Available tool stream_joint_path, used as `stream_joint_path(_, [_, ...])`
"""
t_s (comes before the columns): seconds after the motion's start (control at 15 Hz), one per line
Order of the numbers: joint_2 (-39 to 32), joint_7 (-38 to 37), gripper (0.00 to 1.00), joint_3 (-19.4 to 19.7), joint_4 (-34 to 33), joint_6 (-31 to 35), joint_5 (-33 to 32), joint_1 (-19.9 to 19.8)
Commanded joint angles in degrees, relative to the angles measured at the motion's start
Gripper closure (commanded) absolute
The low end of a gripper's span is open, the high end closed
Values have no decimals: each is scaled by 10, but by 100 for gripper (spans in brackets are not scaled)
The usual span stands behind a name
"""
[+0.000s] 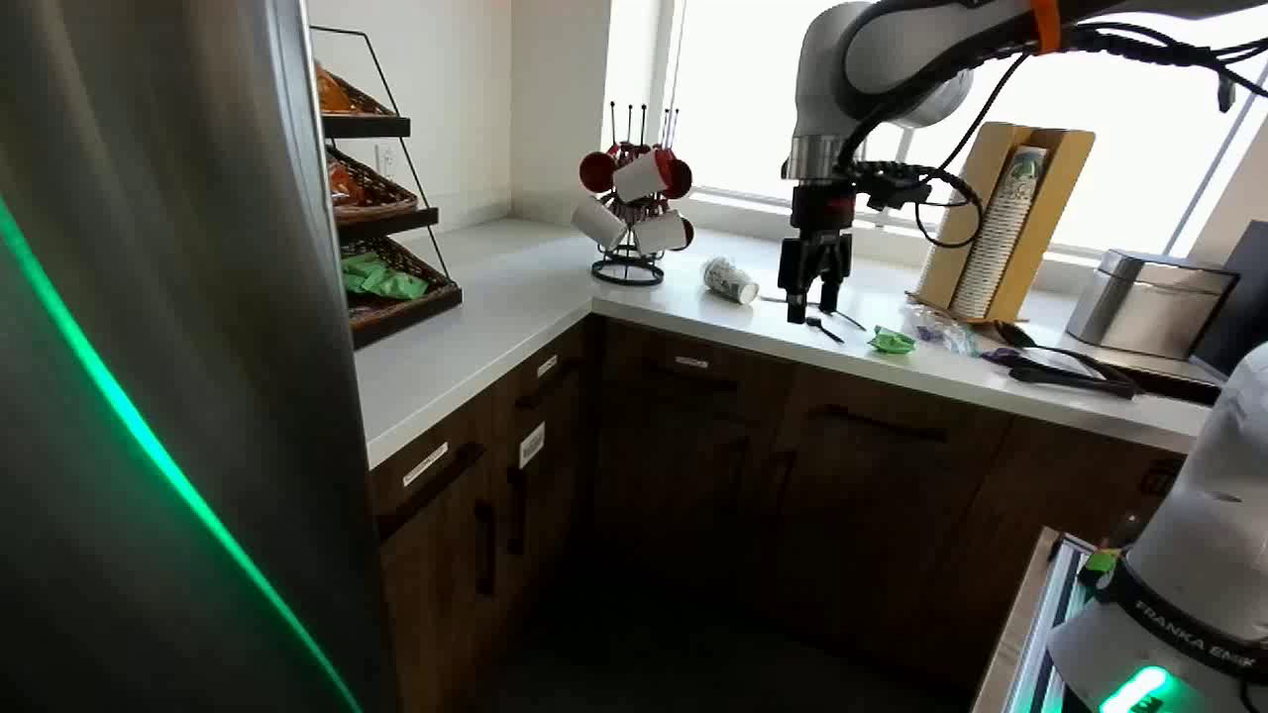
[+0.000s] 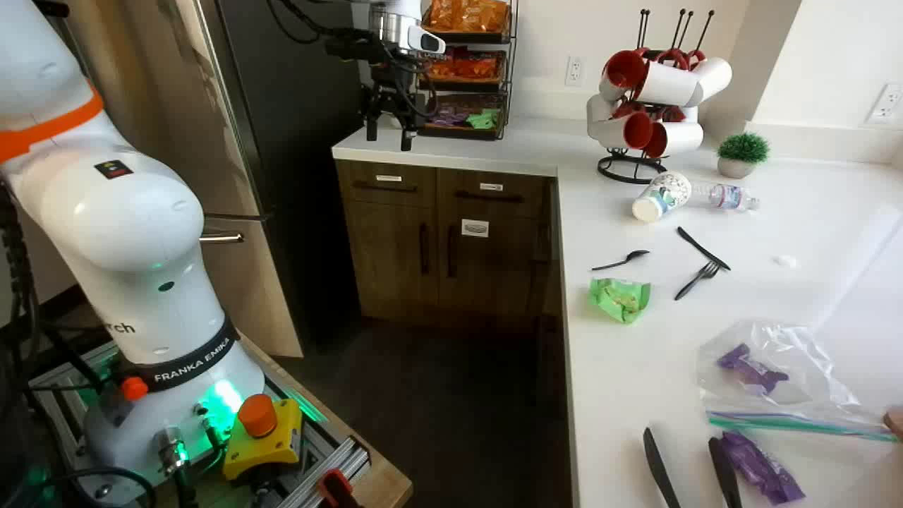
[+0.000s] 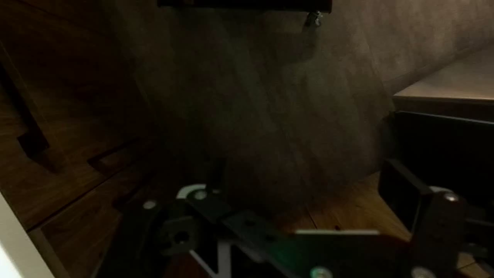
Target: Open the top drawer of the cabinet on the left
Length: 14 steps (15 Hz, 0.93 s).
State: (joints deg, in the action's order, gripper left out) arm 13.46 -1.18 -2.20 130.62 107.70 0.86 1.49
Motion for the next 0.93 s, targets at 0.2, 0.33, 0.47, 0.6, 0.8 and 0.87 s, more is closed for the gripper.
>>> stream_joint_path(0.2, [0,0,0,1,-1,-1,0,1])
stream_joint_path(0.33, [0,0,0,1,-1,-1,0,1])
stream_joint_path(0.47, [0,0,0,1,-1,-1,0,1])
stream_joint_path(0.6, [0,0,0,1,-1,-1,0,1])
stream_joint_path(0.8, [-33,-78,0,2,-7,66,16,-11])
stream_joint_path(0.87, [-67,-93,0,7,-19,99,28,-14])
